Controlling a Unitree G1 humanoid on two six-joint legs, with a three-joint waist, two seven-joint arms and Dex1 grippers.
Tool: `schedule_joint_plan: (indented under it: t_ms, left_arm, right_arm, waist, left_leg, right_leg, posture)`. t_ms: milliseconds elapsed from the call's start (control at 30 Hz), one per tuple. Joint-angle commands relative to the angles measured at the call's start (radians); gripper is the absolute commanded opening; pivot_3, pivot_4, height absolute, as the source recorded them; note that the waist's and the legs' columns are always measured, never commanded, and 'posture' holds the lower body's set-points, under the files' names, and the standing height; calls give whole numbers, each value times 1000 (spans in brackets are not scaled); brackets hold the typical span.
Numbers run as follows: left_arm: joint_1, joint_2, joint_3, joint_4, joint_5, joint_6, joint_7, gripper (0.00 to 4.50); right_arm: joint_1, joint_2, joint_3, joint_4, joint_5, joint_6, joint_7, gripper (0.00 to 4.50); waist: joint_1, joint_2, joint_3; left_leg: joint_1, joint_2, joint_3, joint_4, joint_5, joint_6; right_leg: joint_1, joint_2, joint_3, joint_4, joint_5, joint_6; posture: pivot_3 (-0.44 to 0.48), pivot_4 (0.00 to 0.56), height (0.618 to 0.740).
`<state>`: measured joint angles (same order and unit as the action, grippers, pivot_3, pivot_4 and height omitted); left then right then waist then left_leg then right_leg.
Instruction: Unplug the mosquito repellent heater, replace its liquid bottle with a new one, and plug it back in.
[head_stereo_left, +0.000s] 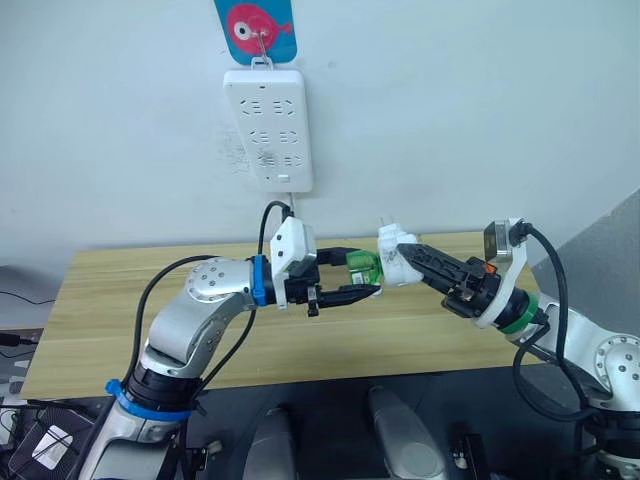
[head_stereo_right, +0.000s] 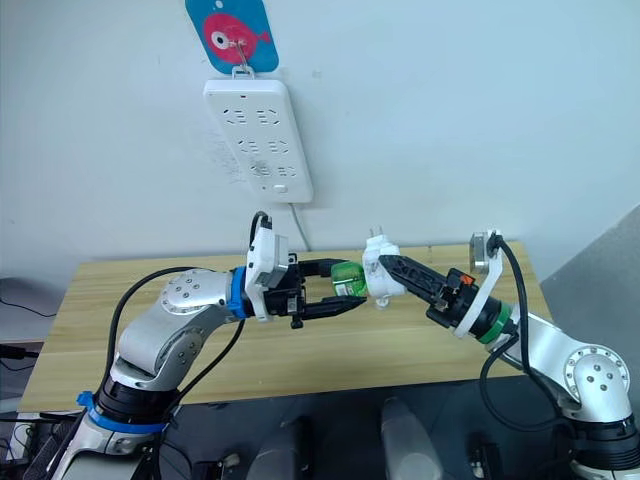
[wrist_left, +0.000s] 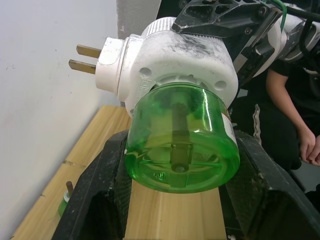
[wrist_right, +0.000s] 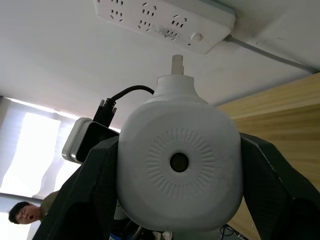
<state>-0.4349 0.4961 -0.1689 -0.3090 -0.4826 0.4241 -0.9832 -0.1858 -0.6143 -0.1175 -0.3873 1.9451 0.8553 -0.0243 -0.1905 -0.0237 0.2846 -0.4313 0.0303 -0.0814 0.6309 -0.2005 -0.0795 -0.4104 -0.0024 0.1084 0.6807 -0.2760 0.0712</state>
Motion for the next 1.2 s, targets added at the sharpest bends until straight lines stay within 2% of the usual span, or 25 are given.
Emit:
schedule_joint_plan:
  t_ms: [33,233,367,400,567,867,1200]
  left_arm:
    - [-23,-19,-5,-15,22,-31,19,2256]
    - [-16,-36,3,15,57,-68,32,2256]
    - [5,-75,16,38,71,-101,72,2256]
    - [11,-85,17,43,74,-108,83,2256]
    - [44,-144,28,52,75,-122,154,2256]
    - [96,-238,35,-21,-4,-17,261,2256]
    - [109,-275,15,-63,-25,24,301,2256]
  right_arm:
    - [1,-14,14,-47,27,18,19,3002]
    - [-6,-27,6,-55,20,1,6,3002]
    - [0,-43,-7,-69,-12,-24,-22,4403]
    - [6,-44,-12,-74,-14,-33,-32,4493]
    - [44,-23,-34,-114,-33,-87,-77,4500]
    - [83,173,21,-210,-199,-238,-183,4500]
    - [5,351,73,-177,-360,-312,-186,4500]
  waist:
    - [0,0,0]
    - [0,0,0]
    - [-1,0,0]
    - [-1,0,0]
    - [-1,0,0]
    - [-3,0,0]
    - [-6,1,-4]
  left_leg:
    - [0,0,0,0,0,0]
    - [0,0,0,0,0,0]
    - [0,0,0,0,0,0]
    - [0,0,0,0,0,0]
    - [0,0,0,0,0,0]
    - [0,0,0,0,0,0]
    - [0,0,0,0,0,0]
  right_leg:
    - [0,0,0,0,0,0]
    - [0,0,0,0,0,0]
    - [0,0,0,0,0,0]
    - [0,0,0,0,0,0]
    - [0,0,0,0,0,0]
    - [0,0,0,1,0,0]
    - [0,0,0,1,0,0]
  posture:
    - [-264,236,740]
    - [-267,236,740]
    - [-272,238,740]
    - [-275,238,740]
    - [-284,239,740]
    - [-291,234,740]
    - [-302,225,740]
